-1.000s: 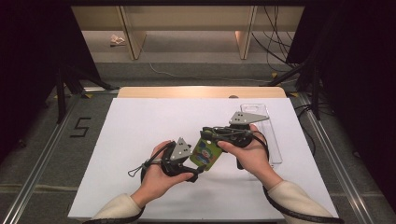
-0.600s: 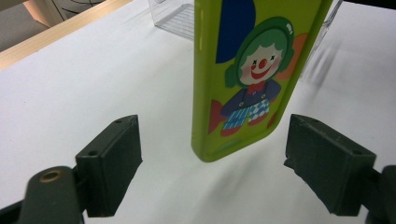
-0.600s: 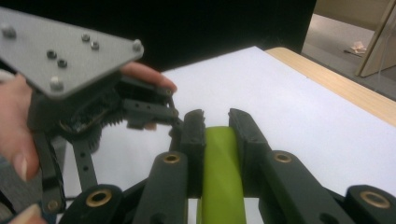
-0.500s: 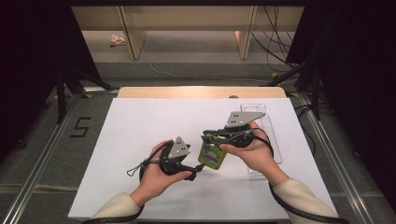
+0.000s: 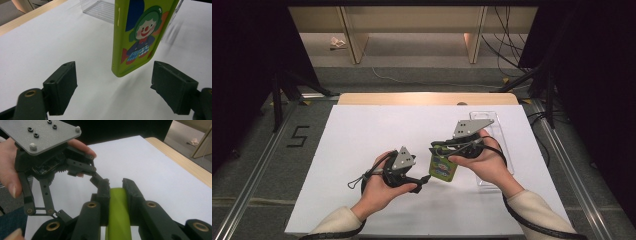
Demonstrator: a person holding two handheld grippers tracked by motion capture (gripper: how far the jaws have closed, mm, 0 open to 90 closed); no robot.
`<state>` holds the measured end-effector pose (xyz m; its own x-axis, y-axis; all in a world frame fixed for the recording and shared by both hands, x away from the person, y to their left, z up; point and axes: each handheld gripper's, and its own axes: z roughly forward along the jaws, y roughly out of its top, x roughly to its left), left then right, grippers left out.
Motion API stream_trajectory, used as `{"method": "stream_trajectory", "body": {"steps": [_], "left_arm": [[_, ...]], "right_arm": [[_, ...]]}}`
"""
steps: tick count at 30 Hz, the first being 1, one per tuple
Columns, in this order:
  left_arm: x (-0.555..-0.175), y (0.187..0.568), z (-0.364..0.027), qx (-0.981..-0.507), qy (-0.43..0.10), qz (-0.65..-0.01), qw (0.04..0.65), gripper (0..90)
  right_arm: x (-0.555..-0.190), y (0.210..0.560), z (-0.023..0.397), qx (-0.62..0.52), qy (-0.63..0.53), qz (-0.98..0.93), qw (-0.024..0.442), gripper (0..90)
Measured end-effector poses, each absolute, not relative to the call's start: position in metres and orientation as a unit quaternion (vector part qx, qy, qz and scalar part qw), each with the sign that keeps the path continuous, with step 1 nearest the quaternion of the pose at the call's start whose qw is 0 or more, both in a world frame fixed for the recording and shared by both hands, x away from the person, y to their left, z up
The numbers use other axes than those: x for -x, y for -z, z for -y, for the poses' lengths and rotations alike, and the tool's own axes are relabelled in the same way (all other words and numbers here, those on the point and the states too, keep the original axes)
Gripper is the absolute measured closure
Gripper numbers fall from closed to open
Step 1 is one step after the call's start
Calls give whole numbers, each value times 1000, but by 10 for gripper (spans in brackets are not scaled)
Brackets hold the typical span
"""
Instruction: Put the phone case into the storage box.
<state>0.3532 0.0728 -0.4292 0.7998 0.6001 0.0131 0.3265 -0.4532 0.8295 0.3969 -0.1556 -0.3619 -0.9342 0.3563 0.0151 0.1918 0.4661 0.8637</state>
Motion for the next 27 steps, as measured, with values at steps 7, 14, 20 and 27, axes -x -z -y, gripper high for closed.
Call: {"method": "stream_trajectory", "body": {"steps": [7, 14, 20, 27], "left_arm": [[-354, 433, -71, -848, -147, -270, 431, 205], [-356, 438, -69, -854, -143, -259, 429, 204], [-356, 441, -68, -857, -138, -254, 427, 207], [-357, 447, -66, -865, -123, -243, 423, 213]], "right_arm": [[-396, 360, 155, -152, -492, -854, 78, 776], [-394, 360, 152, -140, -490, -858, 71, 776], [-393, 360, 151, -137, -492, -857, 68, 777], [-392, 359, 149, -133, -496, -856, 61, 776]]}}
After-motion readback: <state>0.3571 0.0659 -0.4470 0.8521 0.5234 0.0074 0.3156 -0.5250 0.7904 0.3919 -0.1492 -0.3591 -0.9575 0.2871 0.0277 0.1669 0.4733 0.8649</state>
